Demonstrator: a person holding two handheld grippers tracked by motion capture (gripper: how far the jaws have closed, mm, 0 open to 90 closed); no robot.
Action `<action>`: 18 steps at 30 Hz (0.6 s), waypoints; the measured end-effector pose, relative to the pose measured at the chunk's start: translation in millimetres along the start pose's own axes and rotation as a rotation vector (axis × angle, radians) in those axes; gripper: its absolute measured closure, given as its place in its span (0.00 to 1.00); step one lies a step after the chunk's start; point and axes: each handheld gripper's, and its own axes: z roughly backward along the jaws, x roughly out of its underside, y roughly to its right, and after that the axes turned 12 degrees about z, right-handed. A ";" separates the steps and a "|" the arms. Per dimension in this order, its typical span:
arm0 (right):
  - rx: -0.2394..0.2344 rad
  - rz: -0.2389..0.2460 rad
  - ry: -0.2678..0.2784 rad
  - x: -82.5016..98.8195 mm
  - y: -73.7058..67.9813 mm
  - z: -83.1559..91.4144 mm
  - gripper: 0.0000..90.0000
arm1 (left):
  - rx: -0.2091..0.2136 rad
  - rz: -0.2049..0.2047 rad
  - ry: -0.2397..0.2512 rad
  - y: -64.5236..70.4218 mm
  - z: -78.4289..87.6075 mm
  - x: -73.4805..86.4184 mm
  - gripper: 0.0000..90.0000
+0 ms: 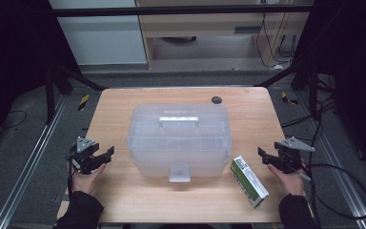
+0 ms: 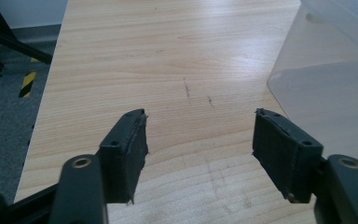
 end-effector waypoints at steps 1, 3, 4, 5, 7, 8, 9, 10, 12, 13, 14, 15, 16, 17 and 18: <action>0.000 0.003 0.002 -0.5 -0.5 0.3 0.32 | 0.022 0.007 -0.005 0.4 -0.1 -0.1 0.43; 0.000 0.006 0.003 -1.1 -1.3 0.3 0.32 | 0.042 0.013 -0.010 0.7 -0.1 -0.3 0.45; 0.001 0.011 0.006 -1.5 -1.9 0.1 0.31 | 0.049 0.009 -0.006 1.9 0.3 -0.3 0.45; 0.000 0.012 0.008 -2.1 -3.2 0.4 0.31 | 0.047 0.000 -0.006 2.9 1.1 -0.9 0.45; -0.004 0.019 0.011 -3.1 -4.5 0.2 0.30 | 0.057 -0.014 -0.001 4.1 2.9 -2.7 0.44; -0.005 0.024 0.013 -3.6 -5.3 0.1 0.30 | 0.063 -0.022 0.006 4.6 3.9 -3.5 0.44; -0.008 0.025 0.012 -4.3 -6.2 0.1 0.29 | 0.066 -0.029 0.013 4.8 5.3 -4.5 0.44; -0.009 0.033 0.015 -5.5 -7.6 -0.1 0.29 | 0.068 -0.034 0.014 4.7 6.8 -5.7 0.44; -0.011 0.033 0.017 -6.0 -8.2 -0.1 0.28 | 0.069 -0.031 0.004 5.5 9.1 -8.4 0.43; -0.014 0.033 0.017 -7.0 -9.1 -0.1 0.28 | 0.074 -0.028 0.003 5.9 10.4 -9.7 0.42; -0.015 0.032 0.019 -7.8 -9.8 0.3 0.28 | 0.075 -0.029 0.007 6.3 11.8 -11.0 0.41; -0.014 0.043 0.022 -8.0 -9.5 -0.2 0.28 | 0.074 -0.029 0.002 6.6 13.6 -12.7 0.40; -0.014 0.042 0.020 -8.7 -9.9 0.2 0.27 | 0.079 -0.026 0.001 7.1 15.2 -14.3 0.39; -0.018 0.034 0.024 -9.2 -10.3 1.0 0.27 | 0.083 -0.030 0.000 7.6 17.2 -16.2 0.38; -0.017 0.038 0.025 -9.4 -9.8 0.9 0.27 | 0.084 -0.032 0.003 8.5 19.4 -17.8 0.38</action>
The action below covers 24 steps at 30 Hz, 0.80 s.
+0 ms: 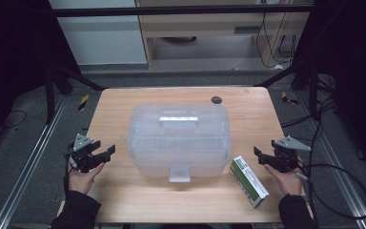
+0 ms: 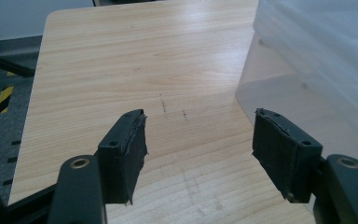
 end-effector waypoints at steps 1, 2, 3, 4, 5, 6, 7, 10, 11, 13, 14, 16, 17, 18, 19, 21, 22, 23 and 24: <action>0.004 -0.001 0.002 -0.4 0.1 0.2 0.27 | -0.002 -0.003 -0.002 1.0 2.5 -2.0 0.37; 0.004 -0.001 0.002 -0.4 0.1 0.2 0.27 | 0.004 -0.005 -0.001 1.7 4.2 -3.6 0.37; 0.006 -0.001 -0.002 -0.5 0.1 0.3 0.27 | 0.010 -0.011 0.004 2.6 6.8 -5.9 0.36; 0.017 0.001 -0.005 -0.5 0.2 0.3 0.27 | 0.008 -0.017 0.014 4.0 10.4 -8.7 0.36; 0.026 -0.003 -0.015 -0.2 0.6 -0.2 0.27 | 0.012 -0.022 0.023 5.2 13.2 -10.8 0.36; 0.027 -0.009 -0.019 0.1 0.9 -0.5 0.27 | 0.019 -0.025 0.027 6.3 15.7 -12.9 0.35; 0.028 -0.009 -0.018 0.8 1.3 -0.8 0.27 | 0.020 -0.025 0.030 7.2 17.7 -14.3 0.35; 0.025 -0.017 -0.030 1.2 1.3 -1.8 0.26 | 0.034 -0.035 0.049 11.0 24.9 -20.1 0.33; 0.025 -0.017 -0.030 1.2 1.3 -1.8 0.26 | 0.043 -0.034 0.051 12.8 26.8 -21.7 0.33; 0.027 -0.009 -0.028 1.6 1.7 -2.5 0.26 | 0.052 -0.048 0.055 15.9 30.7 -25.7 0.33; 0.027 -0.009 -0.029 1.6 1.4 -2.6 0.25 | 0.053 -0.051 0.058 17.3 32.8 -27.7 0.33; 0.024 -0.010 -0.031 2.0 1.4 -3.0 0.25 | 0.054 -0.061 0.067 19.2 37.3 -31.7 0.33; 0.027 -0.007 -0.031 2.3 1.4 -3.2 0.25 | 0.058 -0.059 0.071 20.1 38.5 -33.0 0.33; 0.026 -0.005 -0.033 2.3 1.4 -3.4 0.25 | 0.055 -0.067 0.075 21.1 40.6 -35.5 0.33; 0.028 -0.003 -0.034 2.5 1.6 -3.7 0.24 | 0.055 -0.070 0.077 22.0 41.7 -37.3 0.33; 0.024 -0.005 -0.038 2.6 1.7 -4.0 0.24 | 0.060 -0.071 0.076 23.7 42.5 -40.5 0.33; 0.025 -0.003 -0.038 2.7 1.7 -4.2 0.24 | 0.064 -0.074 0.076 24.7 43.1 -42.8 0.33; 0.026 -0.001 -0.041 2.8 1.8 -4.3 0.23 | 0.064 -0.075 0.075 25.8 43.2 -44.5 0.33; 0.029 -0.001 -0.041 2.8 1.8 -4.2 0.23 | 0.062 -0.081 0.072 26.7 43.4 -46.2 0.33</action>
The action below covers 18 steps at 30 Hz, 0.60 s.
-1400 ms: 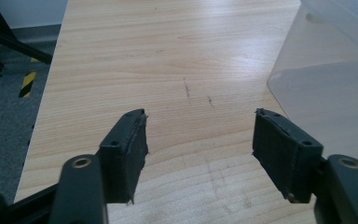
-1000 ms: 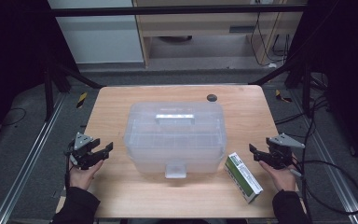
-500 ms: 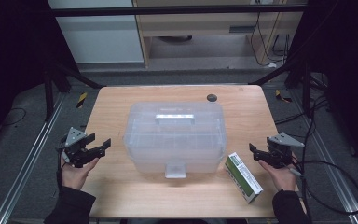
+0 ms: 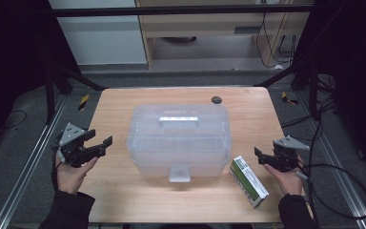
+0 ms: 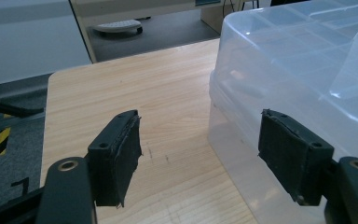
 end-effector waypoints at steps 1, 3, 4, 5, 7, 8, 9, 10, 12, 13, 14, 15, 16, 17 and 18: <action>-0.002 -0.005 0.001 -0.3 0.3 0.4 0.23 | 0.008 0.001 -0.001 1.1 -0.6 -1.5 0.32; 0.001 -0.001 0.003 -0.2 0.8 0.2 0.23 | 0.011 -0.002 0.002 3.4 -1.9 -4.8 0.32; 0.000 -0.003 0.004 -0.4 1.0 0.3 0.23 | 0.008 -0.008 0.002 4.5 -2.6 -6.7 0.32; -0.001 -0.004 0.003 -0.4 1.0 0.2 0.23 | 0.010 -0.012 -0.002 6.4 -3.3 -8.8 0.32; -0.007 -0.011 -0.003 -0.8 0.4 0.3 0.22 | 0.012 -0.028 -0.002 10.2 -3.1 -13.6 0.32; -0.004 -0.007 -0.001 -0.7 0.3 0.2 0.22 | 0.014 -0.035 0.000 12.1 -2.7 -16.2 0.32; -0.006 -0.013 -0.003 -1.1 0.4 0.4 0.22 | 0.015 -0.043 0.000 13.6 -2.1 -18.9 0.32; -0.006 -0.013 -0.003 -1.1 0.4 0.4 0.22 | 0.016 -0.048 0.002 14.7 -1.7 -20.8 0.32; -0.001 -0.011 0.000 -1.3 0.9 0.0 0.22 | 0.021 -0.061 0.008 16.9 -0.6 -25.8 0.32; -0.005 -0.016 -0.001 -1.5 0.7 0.0 0.22 | 0.023 -0.075 0.009 17.9 -0.1 -28.9 0.32; -0.001 -0.008 -0.003 -1.2 0.6 -1.0 0.22 | 0.023 -0.085 0.011 19.5 0.5 -32.4 0.32; -0.001 -0.008 -0.003 -1.2 0.6 -1.0 0.22 | 0.023 -0.085 0.011 19.5 0.5 -32.4 0.32; -0.003 -0.008 -0.004 -1.1 0.5 -1.3 0.22 | 0.025 -0.093 0.010 20.3 0.4 -34.9 0.32; -0.003 -0.005 -0.008 -0.5 0.6 -1.8 0.21 | 0.028 -0.096 0.010 21.0 0.0 -36.5 0.32; -0.003 -0.005 -0.008 -0.5 0.6 -1.8 0.21 | 0.031 -0.097 0.009 21.7 -0.5 -37.6 0.32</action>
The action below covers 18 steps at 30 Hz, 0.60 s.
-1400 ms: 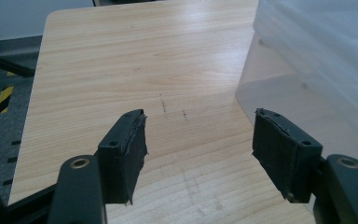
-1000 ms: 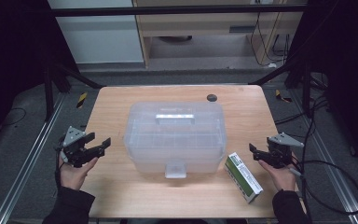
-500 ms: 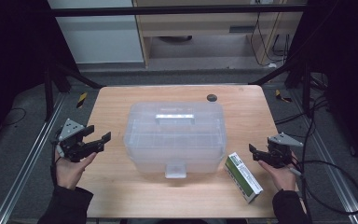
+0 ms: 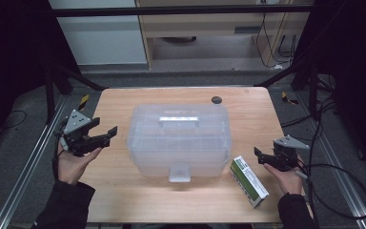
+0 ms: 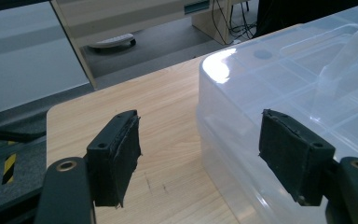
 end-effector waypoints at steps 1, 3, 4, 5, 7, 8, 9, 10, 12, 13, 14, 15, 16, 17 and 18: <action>0.000 0.000 -0.002 0.2 0.0 -0.1 0.21 | 0.005 -0.002 -0.002 1.0 -1.0 -1.6 0.32; -0.002 0.001 -0.005 0.5 0.1 0.0 0.21 | 0.014 -0.009 -0.006 2.1 -3.0 -3.8 0.32; -0.003 0.001 -0.005 0.7 0.2 0.1 0.21 | 0.018 -0.011 -0.006 3.4 -4.2 -5.2 0.32; 0.002 0.006 -0.005 1.3 0.6 0.0 0.21 | 0.021 -0.013 -0.007 4.6 -5.2 -6.2 0.32; 0.000 0.007 -0.006 1.6 1.4 -0.2 0.21 | 0.027 -0.022 -0.009 7.6 -7.0 -8.4 0.32; -0.001 0.007 -0.005 1.5 1.5 -0.2 0.21 | 0.029 -0.029 -0.014 9.1 -7.8 -9.7 0.32; -0.002 0.006 -0.006 1.3 1.6 -0.2 0.21 | 0.031 -0.034 -0.018 10.5 -8.7 -11.2 0.32; -0.003 -0.002 -0.005 0.6 1.7 -0.5 0.21 | 0.034 -0.041 -0.021 11.7 -9.4 -12.9 0.32; -0.008 -0.006 -0.009 0.5 1.2 -1.0 0.21 | 0.034 -0.050 -0.027 13.9 -10.8 -15.8 0.32; -0.008 -0.006 -0.009 0.5 1.2 -1.0 0.21 | 0.032 -0.063 -0.031 15.2 -11.7 -18.1 0.32; -0.007 0.007 -0.012 1.0 1.1 -1.7 0.20 | 0.032 -0.066 -0.032 16.3 -12.5 -19.7 0.32; -0.006 0.011 -0.015 1.2 1.1 -1.7 0.20 | 0.033 -0.068 -0.030 17.3 -13.1 -21.1 0.32; -0.005 0.009 -0.015 1.4 1.4 -1.6 0.20 | 0.037 -0.076 -0.034 18.0 -13.5 -22.9 0.32; -0.006 0.003 -0.012 1.6 2.0 -1.0 0.20 | 0.037 -0.083 -0.032 19.6 -14.4 -24.7 0.32; -0.006 0.003 -0.012 1.6 2.0 -1.0 0.20 | 0.037 -0.083 -0.032 19.6 -14.4 -24.7 0.32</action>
